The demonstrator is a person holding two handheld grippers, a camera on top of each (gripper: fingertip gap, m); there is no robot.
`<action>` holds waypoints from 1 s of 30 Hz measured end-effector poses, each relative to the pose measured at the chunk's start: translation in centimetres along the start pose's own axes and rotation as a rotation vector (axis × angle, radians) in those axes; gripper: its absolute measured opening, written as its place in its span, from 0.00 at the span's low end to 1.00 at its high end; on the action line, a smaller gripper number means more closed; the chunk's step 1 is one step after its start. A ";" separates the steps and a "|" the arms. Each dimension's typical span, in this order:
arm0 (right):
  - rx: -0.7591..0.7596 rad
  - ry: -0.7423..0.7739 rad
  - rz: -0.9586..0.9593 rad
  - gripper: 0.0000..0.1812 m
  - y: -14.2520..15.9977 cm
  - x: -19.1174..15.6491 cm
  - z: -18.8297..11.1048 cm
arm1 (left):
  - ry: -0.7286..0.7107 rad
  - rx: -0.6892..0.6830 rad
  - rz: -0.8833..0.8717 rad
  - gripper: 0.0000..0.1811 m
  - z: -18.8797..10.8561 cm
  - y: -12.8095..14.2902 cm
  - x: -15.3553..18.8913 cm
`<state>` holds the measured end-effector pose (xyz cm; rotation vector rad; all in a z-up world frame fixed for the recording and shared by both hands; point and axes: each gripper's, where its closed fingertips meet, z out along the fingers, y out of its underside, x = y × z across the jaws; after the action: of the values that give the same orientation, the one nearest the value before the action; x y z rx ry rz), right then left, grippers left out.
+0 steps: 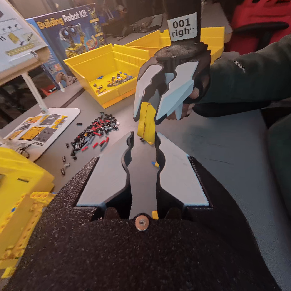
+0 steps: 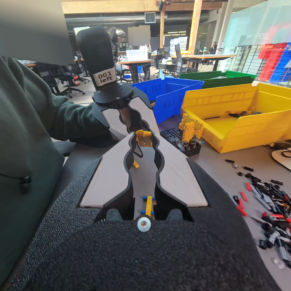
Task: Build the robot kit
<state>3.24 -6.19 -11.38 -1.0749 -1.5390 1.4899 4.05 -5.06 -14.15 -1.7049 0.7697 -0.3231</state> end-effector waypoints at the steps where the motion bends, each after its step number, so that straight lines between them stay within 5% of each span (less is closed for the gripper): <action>1: 0.001 0.025 -0.004 0.11 -0.1 0.4 -0.1 | -0.048 -0.004 0.036 0.14 -0.1 0.0 -0.5; 5: -0.067 0.127 0.004 0.11 0.8 1.8 0.0 | -0.143 -0.023 0.179 0.05 0.0 0.1 -1.0; 10: -0.105 0.179 0.049 0.11 1.5 2.5 0.2 | -0.140 -0.049 0.142 0.04 0.3 0.8 -1.3; 20: 0.091 0.026 0.206 0.14 -1.7 1.5 -1.1 | 0.482 0.445 -0.844 0.03 -3.1 -4.3 -1.6; 30: 0.167 -0.102 0.521 0.05 -1.5 1.2 -0.4 | 0.563 0.436 -0.943 0.03 -2.3 -3.9 -0.8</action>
<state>3.07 -4.93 -9.90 -1.3837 -1.2216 2.0090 3.34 -5.83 -9.72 -1.4525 0.1839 -1.5470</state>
